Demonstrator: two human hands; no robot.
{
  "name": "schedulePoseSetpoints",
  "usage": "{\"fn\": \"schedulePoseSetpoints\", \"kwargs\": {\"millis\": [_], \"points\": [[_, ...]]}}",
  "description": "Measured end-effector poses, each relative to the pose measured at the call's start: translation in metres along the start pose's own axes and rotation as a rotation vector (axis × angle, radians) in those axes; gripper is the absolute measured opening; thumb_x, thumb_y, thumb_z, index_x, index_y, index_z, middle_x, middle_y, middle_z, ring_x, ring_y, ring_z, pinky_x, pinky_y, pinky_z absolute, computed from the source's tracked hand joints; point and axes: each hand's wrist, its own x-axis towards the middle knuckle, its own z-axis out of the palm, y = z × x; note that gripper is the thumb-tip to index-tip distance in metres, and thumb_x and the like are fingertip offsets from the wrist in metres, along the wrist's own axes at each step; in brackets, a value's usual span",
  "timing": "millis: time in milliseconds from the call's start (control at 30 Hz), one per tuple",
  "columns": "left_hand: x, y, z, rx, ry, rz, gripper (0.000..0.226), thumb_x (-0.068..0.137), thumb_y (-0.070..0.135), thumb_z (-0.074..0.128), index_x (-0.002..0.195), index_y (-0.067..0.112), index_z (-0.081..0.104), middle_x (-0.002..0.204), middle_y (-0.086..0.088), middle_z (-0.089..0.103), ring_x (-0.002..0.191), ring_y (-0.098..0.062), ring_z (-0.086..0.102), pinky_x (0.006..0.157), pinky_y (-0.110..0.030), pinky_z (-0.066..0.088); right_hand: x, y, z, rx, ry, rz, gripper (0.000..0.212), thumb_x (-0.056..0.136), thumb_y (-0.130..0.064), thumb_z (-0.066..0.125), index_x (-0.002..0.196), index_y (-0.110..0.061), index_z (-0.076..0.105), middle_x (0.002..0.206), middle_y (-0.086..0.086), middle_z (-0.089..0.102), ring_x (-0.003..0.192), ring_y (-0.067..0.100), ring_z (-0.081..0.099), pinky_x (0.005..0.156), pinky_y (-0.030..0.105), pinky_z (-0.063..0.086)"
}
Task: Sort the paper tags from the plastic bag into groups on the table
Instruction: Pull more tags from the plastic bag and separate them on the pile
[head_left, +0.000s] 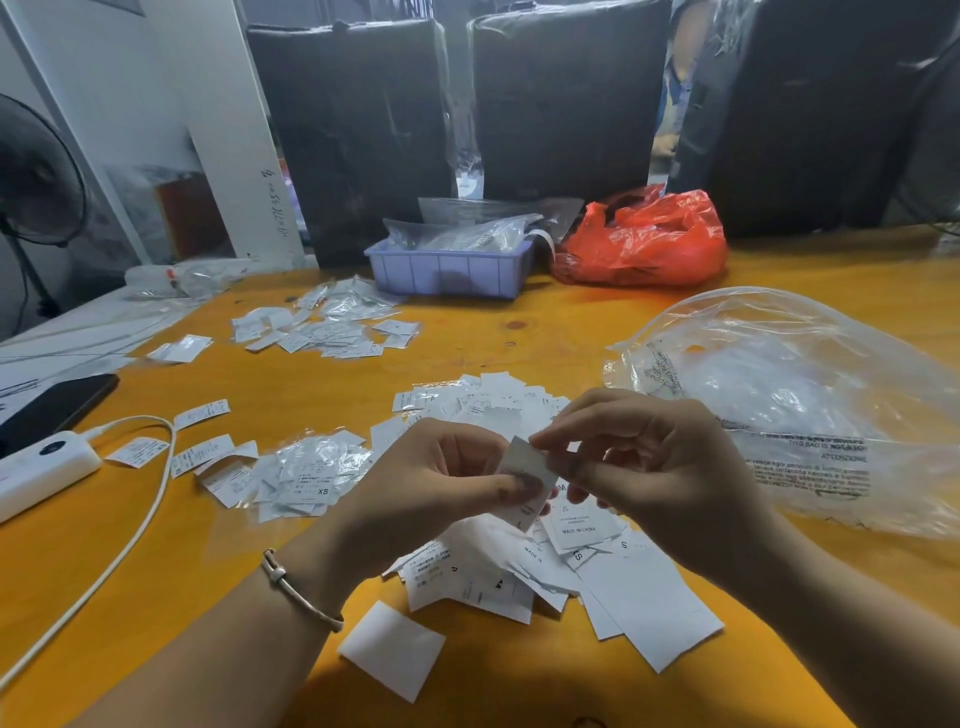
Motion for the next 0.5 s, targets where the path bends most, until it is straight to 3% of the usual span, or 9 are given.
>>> {"fn": "schedulePoseSetpoints", "kwargs": {"millis": [133, 367, 500], "points": [[0.0002, 0.0007, -0.0003, -0.001, 0.031, 0.007, 0.015, 0.08, 0.023, 0.078, 0.092, 0.014, 0.081, 0.09, -0.004, 0.073, 0.089, -0.021, 0.068, 0.08, -0.029, 0.055, 0.0003, 0.0002, -0.0018, -0.01, 0.01, -0.02, 0.019, 0.078, 0.004, 0.072, 0.088, -0.011, 0.077, 0.08, -0.001, 0.071, 0.057, 0.017, 0.065, 0.05, 0.02, 0.047], [-0.0008, 0.0047, 0.0019, -0.089, 0.021, 0.013, 0.025, 0.074, 0.014, 0.077, 0.099, 0.009, 0.075, 0.093, -0.008, 0.077, 0.089, -0.02, 0.073, 0.074, -0.024, 0.057, -0.0007, 0.0006, -0.0004, -0.023, -0.02, 0.002, 0.021, 0.08, 0.005, 0.07, 0.089, -0.014, 0.077, 0.082, -0.003, 0.07, 0.059, 0.017, 0.066, 0.051, 0.028, 0.051], [-0.0004, 0.0068, 0.0016, -0.117, 0.044, 0.023, 0.038, 0.072, 0.013, 0.08, 0.109, 0.015, 0.071, 0.096, -0.015, 0.076, 0.092, -0.029, 0.074, 0.075, -0.028, 0.059, -0.0004, 0.0015, -0.0018, -0.034, -0.001, 0.021, 0.021, 0.08, 0.003, 0.07, 0.089, -0.014, 0.077, 0.082, -0.006, 0.07, 0.058, 0.016, 0.066, 0.049, 0.016, 0.046]]}}
